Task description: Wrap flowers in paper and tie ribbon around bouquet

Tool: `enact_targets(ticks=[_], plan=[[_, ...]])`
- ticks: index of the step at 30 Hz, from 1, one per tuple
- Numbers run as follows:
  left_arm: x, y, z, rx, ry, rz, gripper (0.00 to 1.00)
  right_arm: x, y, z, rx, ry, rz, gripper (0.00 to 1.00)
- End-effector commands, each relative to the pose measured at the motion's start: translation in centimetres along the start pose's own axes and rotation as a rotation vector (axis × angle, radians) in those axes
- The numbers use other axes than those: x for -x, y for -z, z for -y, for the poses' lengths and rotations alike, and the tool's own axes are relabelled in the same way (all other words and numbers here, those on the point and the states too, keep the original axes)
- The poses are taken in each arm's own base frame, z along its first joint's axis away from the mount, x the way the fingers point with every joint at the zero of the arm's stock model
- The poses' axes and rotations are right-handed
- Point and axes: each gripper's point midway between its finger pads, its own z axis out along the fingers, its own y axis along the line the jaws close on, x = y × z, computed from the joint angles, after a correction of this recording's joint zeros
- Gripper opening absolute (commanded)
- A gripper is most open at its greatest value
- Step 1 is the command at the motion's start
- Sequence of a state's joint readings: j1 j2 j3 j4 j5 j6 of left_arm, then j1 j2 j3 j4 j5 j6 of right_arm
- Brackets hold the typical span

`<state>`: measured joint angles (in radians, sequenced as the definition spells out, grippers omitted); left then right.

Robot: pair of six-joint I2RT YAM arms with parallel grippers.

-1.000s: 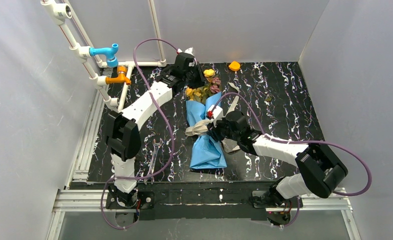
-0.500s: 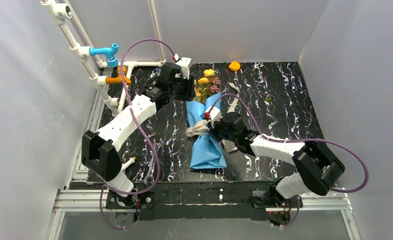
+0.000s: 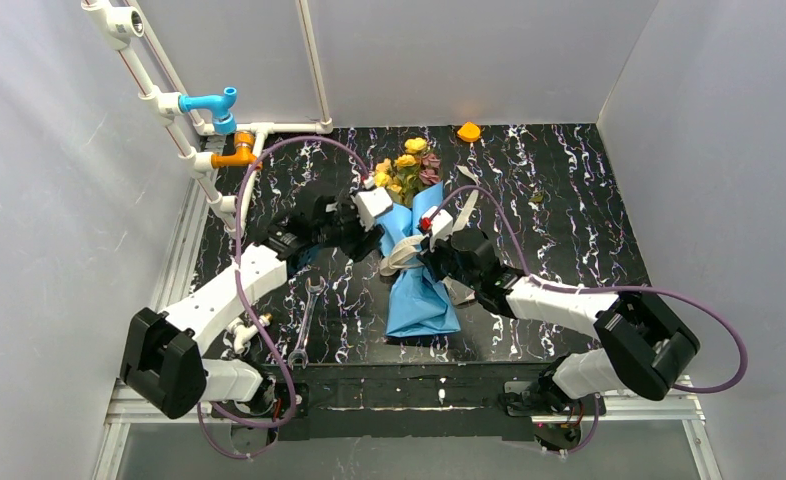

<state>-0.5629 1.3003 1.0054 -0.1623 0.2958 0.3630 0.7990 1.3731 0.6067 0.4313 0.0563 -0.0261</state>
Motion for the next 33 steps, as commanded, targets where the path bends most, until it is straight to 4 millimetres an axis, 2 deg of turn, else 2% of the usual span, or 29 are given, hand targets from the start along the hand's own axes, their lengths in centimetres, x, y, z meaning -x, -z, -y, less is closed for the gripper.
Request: enact_targets(ticks=[1,4,5,7,12,23,33], plan=[[2.3,-0.1,3.5,-0.184,-0.279,0.230,0.54,3.0,0.3,0.4,-0.038,-0.068,0.121,0.01],[1.7,-1.0,4.5,-0.229,-0.314,0.235,0.55,2.6,0.4,0.5,-0.047,-0.075,0.115,0.01],[1.1,-2.3,5.5,-0.275,-0.338,0.221,0.57,2.5,0.6,0.6,-0.055,-0.105,0.134,0.01],[0.8,-3.3,5.9,-0.280,-0.369,0.209,0.58,2.5,0.8,0.6,-0.061,-0.132,0.149,0.01],[1.3,-4.8,6.5,-0.277,-0.412,0.266,0.63,2.5,1.4,0.4,-0.058,-0.199,0.195,0.01],[0.7,-8.7,6.2,-0.322,-0.457,0.242,0.63,2.0,1.8,0.4,-0.054,-0.200,0.223,0.01],[0.2,-10.7,4.8,-0.282,-0.460,0.198,0.65,2.5,1.7,0.6,-0.064,-0.196,0.240,0.01]])
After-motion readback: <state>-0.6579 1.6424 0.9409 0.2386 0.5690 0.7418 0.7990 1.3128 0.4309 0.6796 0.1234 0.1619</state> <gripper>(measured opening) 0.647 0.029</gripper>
